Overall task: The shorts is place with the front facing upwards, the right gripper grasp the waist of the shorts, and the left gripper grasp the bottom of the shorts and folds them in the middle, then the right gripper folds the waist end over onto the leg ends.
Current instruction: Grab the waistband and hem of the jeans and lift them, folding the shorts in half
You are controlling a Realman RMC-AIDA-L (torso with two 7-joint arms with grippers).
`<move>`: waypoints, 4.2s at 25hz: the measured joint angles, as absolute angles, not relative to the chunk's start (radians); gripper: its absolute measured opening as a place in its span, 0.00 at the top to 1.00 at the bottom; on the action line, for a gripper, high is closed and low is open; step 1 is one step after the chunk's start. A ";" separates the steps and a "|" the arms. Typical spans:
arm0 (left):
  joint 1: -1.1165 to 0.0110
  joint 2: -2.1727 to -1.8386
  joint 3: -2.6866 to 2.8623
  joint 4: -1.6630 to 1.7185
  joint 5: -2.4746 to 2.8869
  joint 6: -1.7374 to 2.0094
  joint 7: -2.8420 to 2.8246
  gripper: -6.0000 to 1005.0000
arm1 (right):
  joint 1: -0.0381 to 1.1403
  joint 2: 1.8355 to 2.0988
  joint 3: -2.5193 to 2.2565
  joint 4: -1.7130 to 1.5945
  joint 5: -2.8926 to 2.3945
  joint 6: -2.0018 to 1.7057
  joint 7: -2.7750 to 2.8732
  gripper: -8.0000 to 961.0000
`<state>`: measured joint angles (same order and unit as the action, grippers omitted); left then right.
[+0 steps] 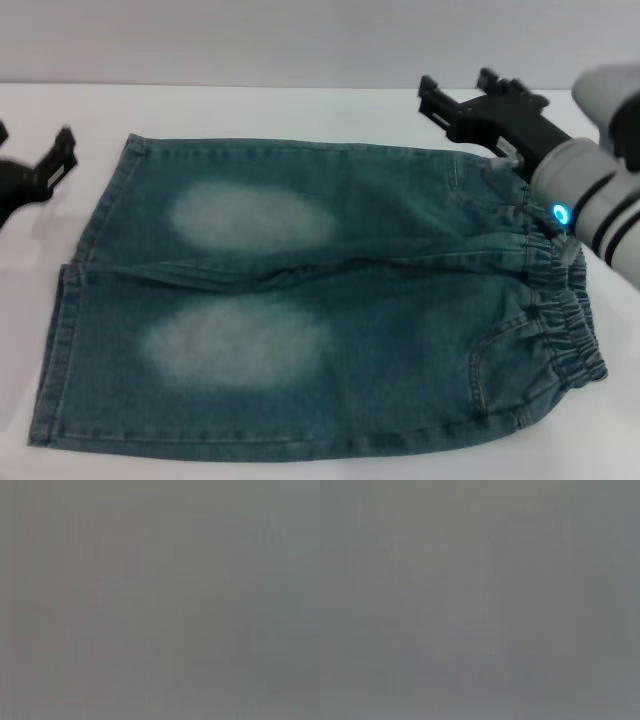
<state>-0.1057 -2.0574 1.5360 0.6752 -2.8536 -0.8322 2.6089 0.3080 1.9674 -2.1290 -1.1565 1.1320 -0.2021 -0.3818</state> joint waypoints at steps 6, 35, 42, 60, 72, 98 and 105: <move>0.018 -2.014 1.667 1.105 -2.774 -0.411 2.412 0.17 | 0.297 2.030 -1.860 -1.273 1.114 0.277 -0.391 0.22; -0.044 -2.063 1.481 1.499 -1.242 -0.548 0.817 0.17 | 0.300 2.071 -1.702 -1.347 1.028 0.587 -0.337 0.22; -0.060 -2.065 1.526 1.528 -1.181 -0.392 0.796 0.17 | 0.298 2.068 -1.693 -1.344 1.026 0.592 -0.343 0.22; -0.063 -2.049 1.971 1.340 -1.097 0.652 0.622 0.17 | 0.308 2.069 -1.676 -1.300 1.026 0.593 -0.362 0.22; -0.136 -2.056 1.650 1.504 -0.623 -0.364 0.219 0.17 | 0.316 2.069 -1.638 -1.280 1.030 0.621 -0.342 0.22; -0.187 -2.059 1.420 1.839 -0.476 -1.379 0.226 0.17 | 0.266 2.068 -1.330 -1.606 0.812 1.366 -0.041 0.22; -0.160 -2.059 1.402 1.855 -0.448 -1.456 0.220 0.17 | 0.168 2.074 -1.334 -1.798 0.683 1.440 0.029 0.22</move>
